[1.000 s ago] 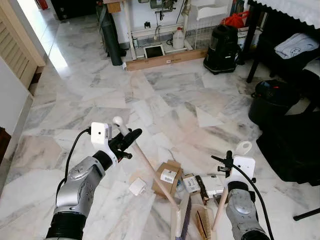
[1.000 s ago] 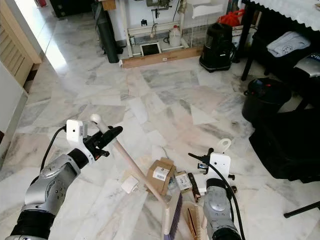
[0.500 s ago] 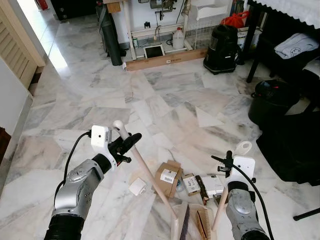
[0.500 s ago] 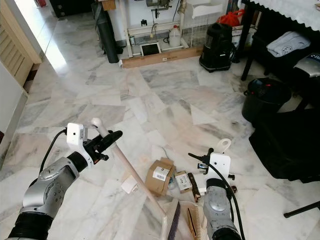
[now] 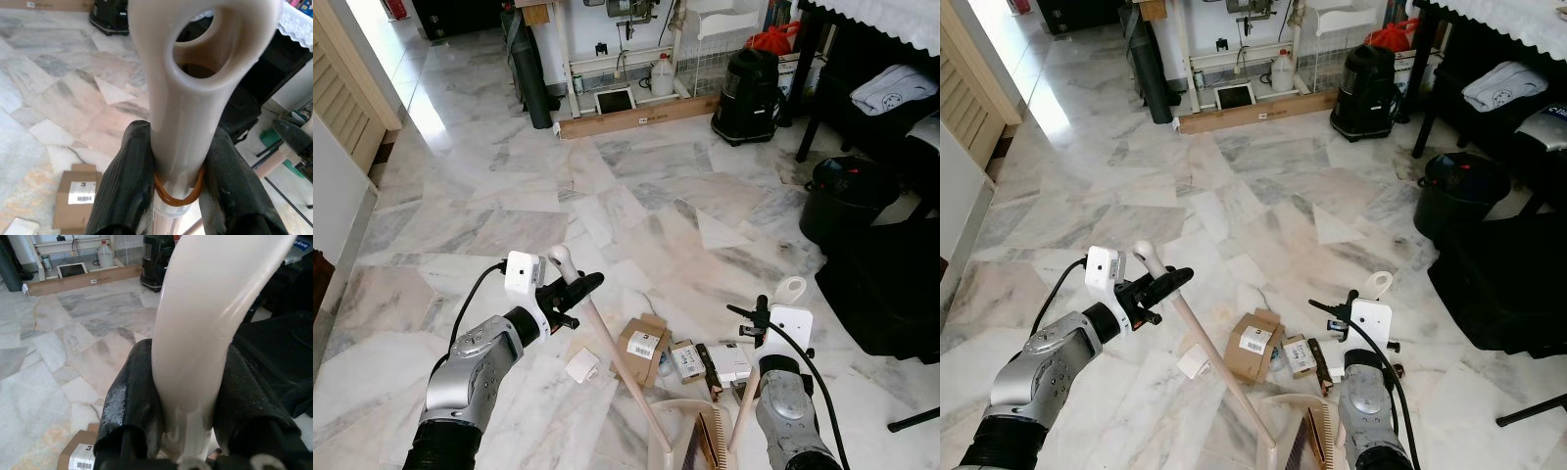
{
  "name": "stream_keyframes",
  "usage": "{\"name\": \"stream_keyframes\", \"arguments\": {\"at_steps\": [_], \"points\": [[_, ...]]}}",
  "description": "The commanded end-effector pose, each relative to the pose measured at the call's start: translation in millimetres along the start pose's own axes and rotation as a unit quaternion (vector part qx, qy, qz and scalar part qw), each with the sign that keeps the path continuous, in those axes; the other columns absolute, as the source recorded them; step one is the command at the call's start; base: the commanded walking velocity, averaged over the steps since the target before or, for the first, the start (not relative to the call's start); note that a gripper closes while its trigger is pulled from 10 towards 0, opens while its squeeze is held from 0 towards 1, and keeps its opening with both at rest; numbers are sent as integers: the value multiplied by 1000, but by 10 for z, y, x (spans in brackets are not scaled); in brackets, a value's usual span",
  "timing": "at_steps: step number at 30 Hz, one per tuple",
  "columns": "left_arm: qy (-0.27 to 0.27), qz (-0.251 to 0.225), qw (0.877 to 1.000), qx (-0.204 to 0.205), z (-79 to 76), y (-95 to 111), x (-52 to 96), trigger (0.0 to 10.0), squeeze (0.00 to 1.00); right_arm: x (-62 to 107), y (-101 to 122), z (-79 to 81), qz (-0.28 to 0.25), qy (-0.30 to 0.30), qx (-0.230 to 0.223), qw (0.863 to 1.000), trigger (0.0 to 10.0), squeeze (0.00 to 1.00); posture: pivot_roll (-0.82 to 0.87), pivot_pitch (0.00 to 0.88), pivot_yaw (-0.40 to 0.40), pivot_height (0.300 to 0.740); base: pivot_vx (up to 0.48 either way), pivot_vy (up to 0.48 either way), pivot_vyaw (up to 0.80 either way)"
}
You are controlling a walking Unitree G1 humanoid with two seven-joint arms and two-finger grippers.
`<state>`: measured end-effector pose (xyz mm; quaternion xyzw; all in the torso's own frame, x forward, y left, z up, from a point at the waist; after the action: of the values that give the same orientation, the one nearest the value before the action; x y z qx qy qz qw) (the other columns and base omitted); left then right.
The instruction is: Sweep floor
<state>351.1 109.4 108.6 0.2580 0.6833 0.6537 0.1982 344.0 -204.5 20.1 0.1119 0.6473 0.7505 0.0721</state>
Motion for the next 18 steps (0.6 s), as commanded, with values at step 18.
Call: {"name": "stream_keyframes", "arguments": {"at_steps": [18], "points": [[52, 101, 993, -35, -5, -314, -295, 10000, 0, 116, -239, 5, 46, -9, -12, 999, 10000, 0, 99, 73, 107, 740, 0, 0, 0]]}}
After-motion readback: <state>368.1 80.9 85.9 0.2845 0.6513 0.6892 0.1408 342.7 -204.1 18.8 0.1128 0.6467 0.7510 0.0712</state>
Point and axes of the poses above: a point about 5 cm out from each wrist's last joint towards the gripper, its own x axis pointing back from the gripper into the wrist, its own y axis along the axis of the wrist's last joint, z = x × y, the point moved 6 cm from there along -x, pointing out of the wrist towards the gripper, and after that the axes turned 14 degrees about -x, right-handed, at the moved point
